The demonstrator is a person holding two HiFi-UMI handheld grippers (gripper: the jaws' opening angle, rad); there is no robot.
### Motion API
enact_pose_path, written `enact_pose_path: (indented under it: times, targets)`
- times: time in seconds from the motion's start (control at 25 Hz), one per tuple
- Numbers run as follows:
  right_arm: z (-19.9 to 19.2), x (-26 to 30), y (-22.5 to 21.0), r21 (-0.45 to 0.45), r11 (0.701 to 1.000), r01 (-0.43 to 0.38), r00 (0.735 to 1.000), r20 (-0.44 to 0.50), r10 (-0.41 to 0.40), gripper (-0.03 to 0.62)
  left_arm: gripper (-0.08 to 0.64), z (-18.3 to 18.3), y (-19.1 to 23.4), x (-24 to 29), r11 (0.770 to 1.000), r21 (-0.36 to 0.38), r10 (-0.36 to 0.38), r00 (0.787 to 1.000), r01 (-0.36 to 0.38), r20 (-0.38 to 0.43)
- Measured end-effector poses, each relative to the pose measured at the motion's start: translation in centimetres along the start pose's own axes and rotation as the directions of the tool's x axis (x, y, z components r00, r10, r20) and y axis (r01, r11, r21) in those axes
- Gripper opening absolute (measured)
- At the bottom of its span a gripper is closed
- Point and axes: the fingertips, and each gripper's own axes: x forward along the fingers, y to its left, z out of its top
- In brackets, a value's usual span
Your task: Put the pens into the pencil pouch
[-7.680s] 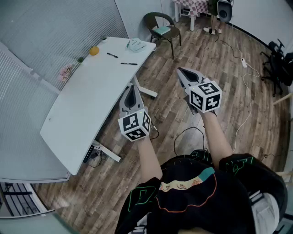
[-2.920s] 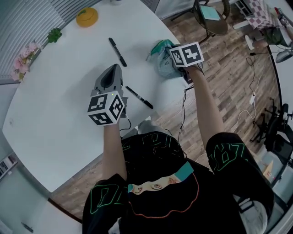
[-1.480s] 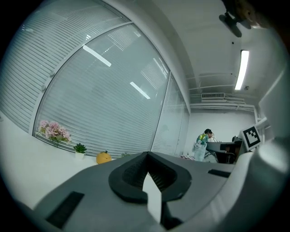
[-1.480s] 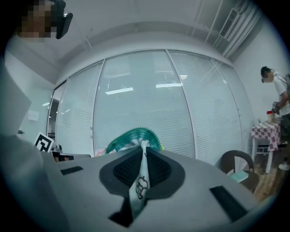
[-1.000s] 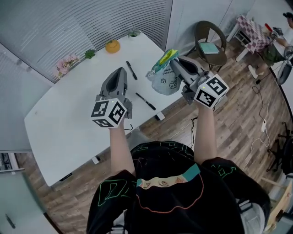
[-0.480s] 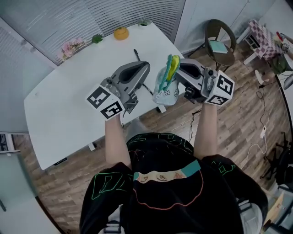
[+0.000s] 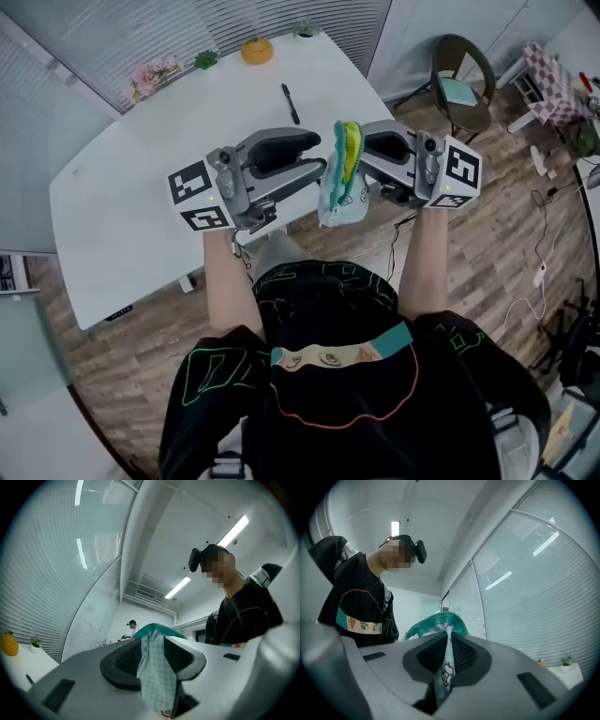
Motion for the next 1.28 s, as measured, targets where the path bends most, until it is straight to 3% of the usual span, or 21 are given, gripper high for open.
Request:
enact_pose_path:
  times: [0.16,0.28,0.48,0.64,0.8,1.0,1.28]
  targets:
    - [-1.0,0.6,0.2,-0.002,0.999,-0.034,0.998,-0.047,0.034,0.025,0.163,-0.2,-0.6,-0.1,0.999,-0.014,-0.039,0.999,0.039,-0.012]
    - [-1.7,1.2,0.4,-0.001,0.998,-0.063,0.995,-0.075,0.063,0.025,0.160,-1.4,-0.1,0.0,1.000,0.001,-0.014,0.998,0.014,-0.066]
    - [-2.1,1.3,0.5,0.020,0.997,-0.077,0.993,-0.091,0.079,0.025,0.104,-2.1,0.1,0.3,0.999,0.034,0.012,0.997,-0.009,-0.074]
    - [-3.2,0.7,0.1,0.021,0.999,-0.031,0.989,-0.144,0.033,0.025,0.005,-3.1,0.4,0.2,0.993,0.112,0.060,0.992,-0.047,-0.113]
    - [-3.9,0.4,-0.6,0.009,1.000,0.021,0.984,-0.179,-0.019,0.026,0.005,-3.7,1.1,0.0,0.992,0.116,0.070,0.991,-0.057,-0.117]
    - [-3.6,-1.1,-1.5,-0.044,0.989,0.144,0.969,-0.199,-0.149,0.029,0.005,-4.1,1.5,-0.1,0.990,0.103,0.106,0.989,-0.095,-0.107]
    - [-3.1,-4.0,-2.1,-0.004,0.974,0.226,0.968,-0.112,-0.225,0.009,0.003,-3.5,2.1,-2.9,0.975,0.119,0.191,0.981,-0.185,-0.037]
